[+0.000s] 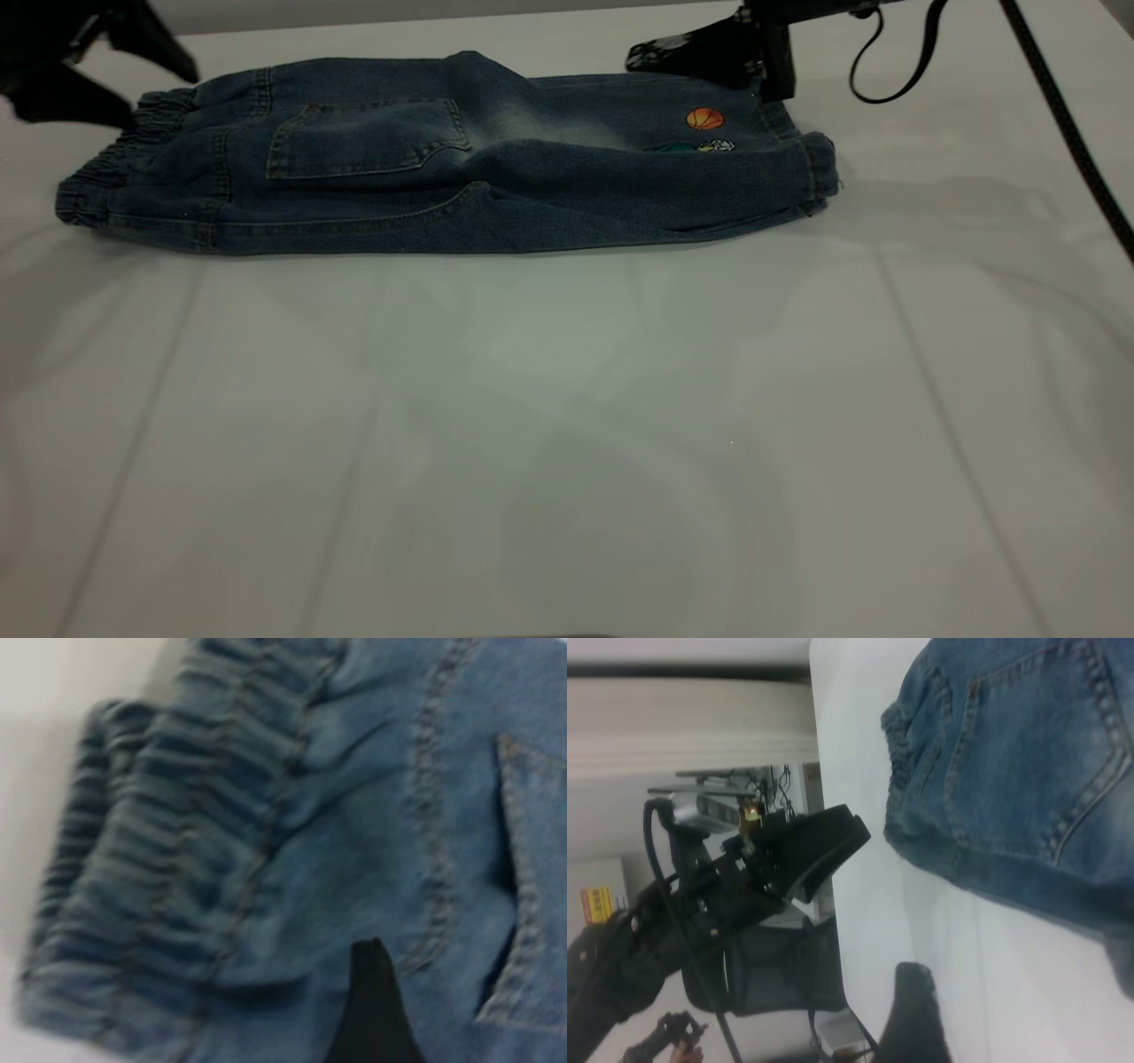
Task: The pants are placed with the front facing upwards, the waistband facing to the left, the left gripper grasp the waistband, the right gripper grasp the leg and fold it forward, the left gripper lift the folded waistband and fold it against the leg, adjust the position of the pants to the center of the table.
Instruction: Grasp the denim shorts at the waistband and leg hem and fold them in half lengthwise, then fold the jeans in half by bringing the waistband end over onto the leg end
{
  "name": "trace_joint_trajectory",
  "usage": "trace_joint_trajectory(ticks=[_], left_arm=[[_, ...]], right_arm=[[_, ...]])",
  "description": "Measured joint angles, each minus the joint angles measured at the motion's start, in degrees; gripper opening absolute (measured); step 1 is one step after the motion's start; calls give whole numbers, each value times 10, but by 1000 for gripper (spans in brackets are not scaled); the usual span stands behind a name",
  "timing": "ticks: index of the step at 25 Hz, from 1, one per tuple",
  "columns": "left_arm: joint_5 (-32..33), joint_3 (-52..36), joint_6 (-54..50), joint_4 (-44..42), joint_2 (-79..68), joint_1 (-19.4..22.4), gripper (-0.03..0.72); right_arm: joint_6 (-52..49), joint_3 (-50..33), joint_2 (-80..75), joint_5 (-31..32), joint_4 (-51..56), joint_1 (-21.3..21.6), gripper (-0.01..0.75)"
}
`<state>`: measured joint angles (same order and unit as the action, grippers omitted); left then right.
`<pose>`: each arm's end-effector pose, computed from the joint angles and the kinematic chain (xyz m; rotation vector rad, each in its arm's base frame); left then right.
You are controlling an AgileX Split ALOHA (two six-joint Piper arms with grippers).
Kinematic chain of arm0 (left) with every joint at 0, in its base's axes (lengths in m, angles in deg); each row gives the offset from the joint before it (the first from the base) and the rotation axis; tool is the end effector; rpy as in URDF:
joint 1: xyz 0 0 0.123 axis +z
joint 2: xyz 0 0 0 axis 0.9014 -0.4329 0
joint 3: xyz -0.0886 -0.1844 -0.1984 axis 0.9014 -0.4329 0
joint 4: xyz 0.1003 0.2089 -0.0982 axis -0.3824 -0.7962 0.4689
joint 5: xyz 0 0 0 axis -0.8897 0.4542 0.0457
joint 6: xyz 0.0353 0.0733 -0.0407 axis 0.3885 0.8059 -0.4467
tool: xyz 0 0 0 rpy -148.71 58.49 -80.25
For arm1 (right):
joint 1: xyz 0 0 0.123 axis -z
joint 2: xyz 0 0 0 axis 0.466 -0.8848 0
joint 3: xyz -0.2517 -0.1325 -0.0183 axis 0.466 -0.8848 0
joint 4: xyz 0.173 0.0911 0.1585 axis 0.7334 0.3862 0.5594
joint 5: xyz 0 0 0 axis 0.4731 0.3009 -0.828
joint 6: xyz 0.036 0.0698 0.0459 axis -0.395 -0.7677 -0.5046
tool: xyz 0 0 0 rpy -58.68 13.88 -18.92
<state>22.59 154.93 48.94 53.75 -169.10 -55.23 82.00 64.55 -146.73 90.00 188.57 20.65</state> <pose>0.4118 0.0403 0.1322 -0.5416 2.4873 -0.4382 0.4398 0.1331 0.0989 0.3822 2.2821 1.7431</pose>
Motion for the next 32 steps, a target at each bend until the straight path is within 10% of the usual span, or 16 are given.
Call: trace_joint_trajectory(ticks=[10, 32], left_arm=[[109, 1, -5, -42, -1, 97, 480], [72, 1, 65, 70, -106, 99, 482]], right_arm=[[12, 0, 0, -3, 0, -14, 488], [21, 0, 0, -20, 0, -14, 488]])
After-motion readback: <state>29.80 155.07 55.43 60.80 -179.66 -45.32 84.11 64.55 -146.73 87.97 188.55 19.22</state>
